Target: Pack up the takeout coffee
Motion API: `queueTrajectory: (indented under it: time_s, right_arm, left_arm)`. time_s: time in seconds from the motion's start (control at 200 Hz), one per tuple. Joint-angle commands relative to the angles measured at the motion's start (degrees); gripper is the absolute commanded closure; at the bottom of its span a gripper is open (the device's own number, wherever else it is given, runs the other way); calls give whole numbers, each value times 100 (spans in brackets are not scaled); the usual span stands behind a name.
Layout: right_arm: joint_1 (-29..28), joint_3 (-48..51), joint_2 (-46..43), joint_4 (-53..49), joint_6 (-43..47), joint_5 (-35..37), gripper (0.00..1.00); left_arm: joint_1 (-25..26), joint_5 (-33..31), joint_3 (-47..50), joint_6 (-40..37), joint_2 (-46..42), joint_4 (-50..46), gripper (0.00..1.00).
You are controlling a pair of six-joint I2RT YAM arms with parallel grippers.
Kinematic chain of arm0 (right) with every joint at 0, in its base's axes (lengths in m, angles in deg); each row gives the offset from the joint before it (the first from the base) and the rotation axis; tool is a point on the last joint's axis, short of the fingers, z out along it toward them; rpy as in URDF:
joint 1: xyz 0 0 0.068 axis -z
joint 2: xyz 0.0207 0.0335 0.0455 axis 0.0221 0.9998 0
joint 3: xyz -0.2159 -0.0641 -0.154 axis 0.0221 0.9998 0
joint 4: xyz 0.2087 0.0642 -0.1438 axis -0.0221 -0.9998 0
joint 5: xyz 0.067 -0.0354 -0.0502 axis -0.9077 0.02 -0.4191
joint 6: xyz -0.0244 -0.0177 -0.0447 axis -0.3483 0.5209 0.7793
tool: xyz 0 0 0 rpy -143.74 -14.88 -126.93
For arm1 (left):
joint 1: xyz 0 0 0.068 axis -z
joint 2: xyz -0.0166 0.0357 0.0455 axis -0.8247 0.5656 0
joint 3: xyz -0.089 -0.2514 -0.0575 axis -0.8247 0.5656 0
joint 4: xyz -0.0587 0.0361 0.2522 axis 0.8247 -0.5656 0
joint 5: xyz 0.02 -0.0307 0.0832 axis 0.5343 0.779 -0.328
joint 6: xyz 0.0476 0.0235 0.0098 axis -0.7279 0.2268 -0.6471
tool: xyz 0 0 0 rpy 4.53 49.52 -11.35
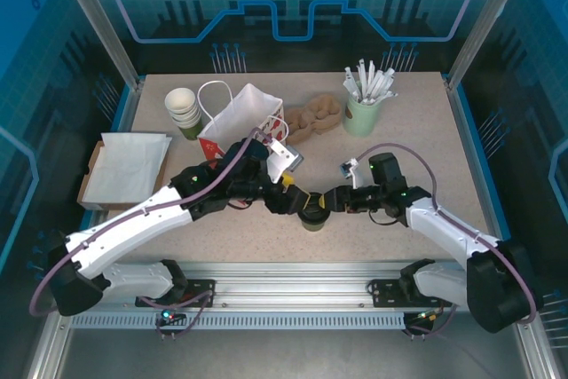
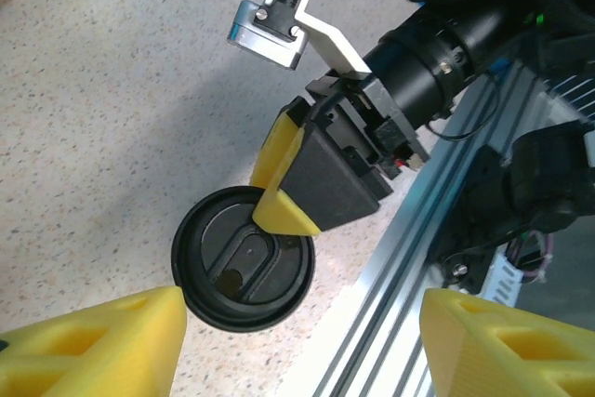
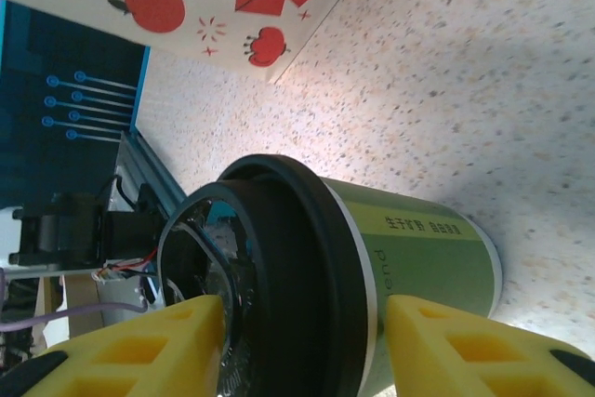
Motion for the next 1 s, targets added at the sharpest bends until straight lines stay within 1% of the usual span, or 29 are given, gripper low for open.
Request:
queueTrajectory:
  time_s: [0.0, 0.085, 0.245, 0.345, 0.465, 0.51, 0.555, 0.69, 0.825, 0.92, 0.995]
  right_arm:
    - [-380, -103, 187, 378, -263, 171, 50]
    - [-524, -189, 325, 385, -246, 271, 50]
    - [-454, -286, 247, 152, -64, 247, 49]
    - [-208, -384, -86, -194, 99, 220, 45]
    - [346, -515, -548, -707, 387, 231, 36]
    - [560, -601, -712, -954, 555, 357, 33]
    - [714, -709, -855, -1269, 750, 631, 31]
    - [882, -852, -1168, -1803, 1165, 1405, 28]
    - [942, -837, -1243, -1952, 1341, 1628, 27]
    - [1013, -775, -1251, -1927, 1364, 1581, 27]
    - [1046, -756, -1269, -1917, 1369, 1549, 27]
  left_arm:
    - [49, -227, -37, -310, 170, -339, 32]
    - [71, -325, -42, -364, 304, -450, 31]
    - [175, -510, -120, -614, 565, -725, 31]
    - [296, -799, -302, -827, 809, -1051, 31]
    - [444, -995, -618, -1035, 1240, -1481, 29]
    - [487, -1049, -782, -1108, 1443, -1687, 29]
    - [519, -1094, -974, -1180, 1657, -1910, 28]
    - [612, -1195, -1516, -1324, 2213, -2460, 25]
    - [660, -1321, -1936, -1441, 2622, -2793, 23]
    - [678, -1396, -2211, -1515, 2880, -3012, 20]
    - [687, -1387, -2364, -1550, 3042, -3125, 20]
